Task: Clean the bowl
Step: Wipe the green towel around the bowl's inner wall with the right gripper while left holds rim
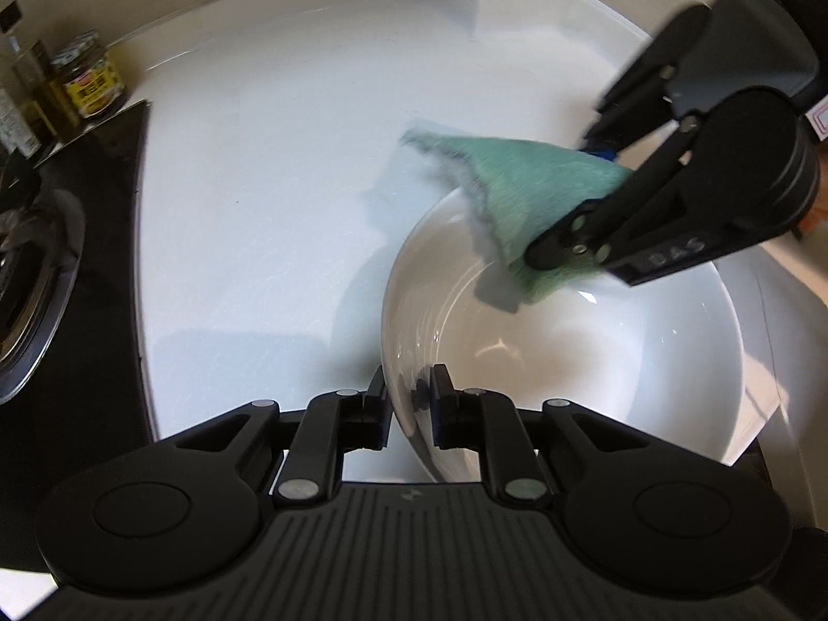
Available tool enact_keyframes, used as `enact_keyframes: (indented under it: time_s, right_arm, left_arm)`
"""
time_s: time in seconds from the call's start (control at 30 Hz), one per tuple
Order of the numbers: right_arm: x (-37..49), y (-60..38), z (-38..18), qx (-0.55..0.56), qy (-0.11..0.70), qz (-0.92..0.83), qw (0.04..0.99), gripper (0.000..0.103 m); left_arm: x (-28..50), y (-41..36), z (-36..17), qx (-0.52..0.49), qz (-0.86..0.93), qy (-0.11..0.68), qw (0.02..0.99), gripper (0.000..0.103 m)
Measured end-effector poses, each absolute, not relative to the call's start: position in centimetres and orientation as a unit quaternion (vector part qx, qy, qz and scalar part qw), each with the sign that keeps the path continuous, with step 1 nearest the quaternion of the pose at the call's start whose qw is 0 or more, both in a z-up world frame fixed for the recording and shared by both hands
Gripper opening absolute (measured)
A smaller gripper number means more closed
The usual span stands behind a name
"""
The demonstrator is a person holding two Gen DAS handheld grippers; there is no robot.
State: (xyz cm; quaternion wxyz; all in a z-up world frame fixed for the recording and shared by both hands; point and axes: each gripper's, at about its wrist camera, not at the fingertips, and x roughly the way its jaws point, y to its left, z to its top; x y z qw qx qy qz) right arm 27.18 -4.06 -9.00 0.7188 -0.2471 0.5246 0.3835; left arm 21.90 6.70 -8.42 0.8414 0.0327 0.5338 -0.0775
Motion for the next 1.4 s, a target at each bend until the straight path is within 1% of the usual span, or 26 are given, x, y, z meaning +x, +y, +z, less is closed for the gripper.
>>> enact_keyframes:
  time_s: [0.1, 0.2, 0.27, 0.4, 0.5, 0.63, 1.0, 1.13, 1.27, 1.37, 1.4]
  right_arm:
    - [26.1, -3.8, -9.2, -0.266, 0.525, 0.372, 0.718, 0.023]
    - [25.1, -3.4, -9.2, -0.293, 0.528, 0.381, 0.701, 0.023]
    - [24.9, -3.5, -8.9, -0.308, 0.536, 0.393, 0.681, 0.023]
    - [25.6, -2.6, -9.0, -0.341, 0.543, 0.421, 0.641, 0.023]
    - [25.6, -0.3, -9.1, -0.385, 0.517, 0.438, 0.627, 0.024]
    - [24.8, 2.3, -9.3, -0.416, 0.483, 0.448, 0.627, 0.027]
    - [25.3, 0.9, -9.6, -0.314, 0.502, 0.425, 0.685, 0.027]
    - [25.2, 0.0, -9.6, -0.285, 0.508, 0.408, 0.703, 0.026]
    - [24.9, -1.1, -9.1, -0.274, 0.512, 0.393, 0.713, 0.025]
    - [23.7, -2.0, -8.7, -0.292, 0.512, 0.4, 0.702, 0.025]
    - [24.1, -3.8, -8.4, -0.3, 0.511, 0.406, 0.696, 0.025]
  left_arm:
    - [22.5, 6.6, -8.6, 0.043, -0.095, 0.534, 0.839, 0.014]
    - [20.8, 5.9, -8.0, 0.066, -0.119, 0.529, 0.837, 0.013]
    - [22.3, 5.0, -8.3, 0.086, -0.141, 0.526, 0.834, 0.013]
    - [22.6, 3.6, -8.0, 0.125, -0.163, 0.526, 0.825, 0.014]
    - [22.8, 3.1, -8.0, 0.145, -0.171, 0.531, 0.817, 0.016]
    - [22.9, 3.2, -8.0, 0.137, -0.156, 0.538, 0.817, 0.016]
    - [22.4, 3.2, -8.0, 0.042, -0.056, 0.548, 0.834, 0.017]
    - [20.7, 3.2, -7.4, 0.018, -0.035, 0.55, 0.835, 0.017]
    - [19.5, 3.3, -7.1, 0.015, -0.048, 0.545, 0.837, 0.015]
    - [20.3, 3.4, -7.0, 0.03, -0.064, 0.542, 0.837, 0.014]
    - [20.6, 3.5, -7.0, 0.036, -0.069, 0.541, 0.837, 0.014]
